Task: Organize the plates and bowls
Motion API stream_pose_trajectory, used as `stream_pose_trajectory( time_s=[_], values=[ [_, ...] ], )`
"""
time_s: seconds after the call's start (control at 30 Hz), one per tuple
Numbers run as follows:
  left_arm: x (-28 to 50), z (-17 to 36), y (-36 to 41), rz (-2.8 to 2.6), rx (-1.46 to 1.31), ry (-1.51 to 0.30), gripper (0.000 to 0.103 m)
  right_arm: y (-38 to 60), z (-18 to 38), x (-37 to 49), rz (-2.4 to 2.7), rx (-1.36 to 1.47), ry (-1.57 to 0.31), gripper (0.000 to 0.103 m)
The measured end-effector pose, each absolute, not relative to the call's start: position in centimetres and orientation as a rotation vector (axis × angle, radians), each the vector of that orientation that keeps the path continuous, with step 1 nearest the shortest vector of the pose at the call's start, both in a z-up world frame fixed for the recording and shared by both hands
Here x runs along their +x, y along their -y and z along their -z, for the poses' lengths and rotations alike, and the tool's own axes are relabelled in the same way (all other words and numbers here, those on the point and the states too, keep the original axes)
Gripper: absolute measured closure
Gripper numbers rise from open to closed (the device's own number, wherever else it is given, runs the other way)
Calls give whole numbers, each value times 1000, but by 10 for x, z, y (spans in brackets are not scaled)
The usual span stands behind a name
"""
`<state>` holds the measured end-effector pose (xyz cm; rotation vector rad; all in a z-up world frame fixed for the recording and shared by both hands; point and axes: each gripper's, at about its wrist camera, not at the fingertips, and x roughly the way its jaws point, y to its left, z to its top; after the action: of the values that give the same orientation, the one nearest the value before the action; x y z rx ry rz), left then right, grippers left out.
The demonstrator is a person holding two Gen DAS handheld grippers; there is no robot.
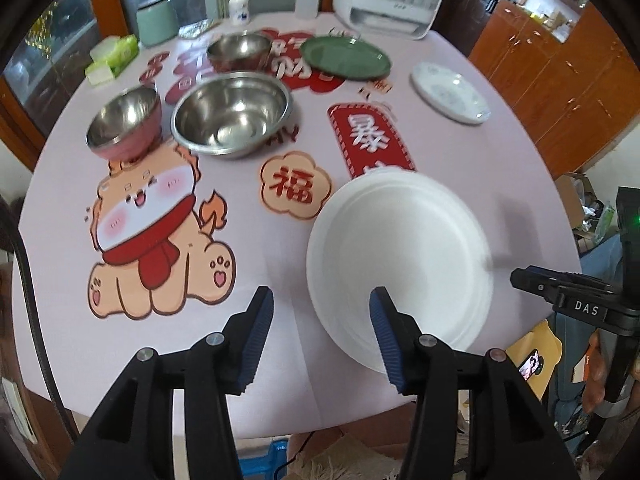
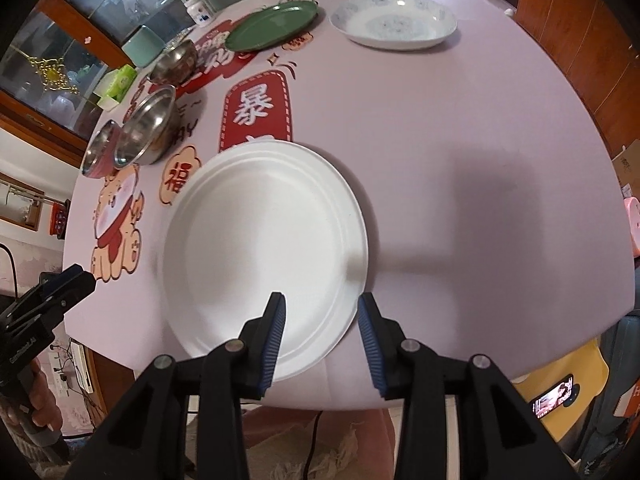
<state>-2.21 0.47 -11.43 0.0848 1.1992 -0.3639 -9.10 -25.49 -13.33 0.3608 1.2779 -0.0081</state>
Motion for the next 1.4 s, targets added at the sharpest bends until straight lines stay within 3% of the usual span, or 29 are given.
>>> stream_pose_trajectory(
  time_s=[0.4,0.53,0.77,1.17,1.23,1.4],
  values=[
    [-33,49,15,418,136,-1075,54,246,54,-95,-11,304,-1142,66],
    [-30,31,22,419,147,-1053,38,249,25,-91,-16,290,-1083,66],
    [-17,2,32,394,161,-992,38,254,-16,-66,-58,229,-1017,66],
    [68,-49,70,298,122,-970,36,293,-78,25,-126,114,-928,64],
    [91,-52,78,276,104,-977,36,305,-81,46,-125,100,-914,57],
    [147,-44,97,199,94,-972,36,326,-70,99,-144,91,-913,56]
  ],
)
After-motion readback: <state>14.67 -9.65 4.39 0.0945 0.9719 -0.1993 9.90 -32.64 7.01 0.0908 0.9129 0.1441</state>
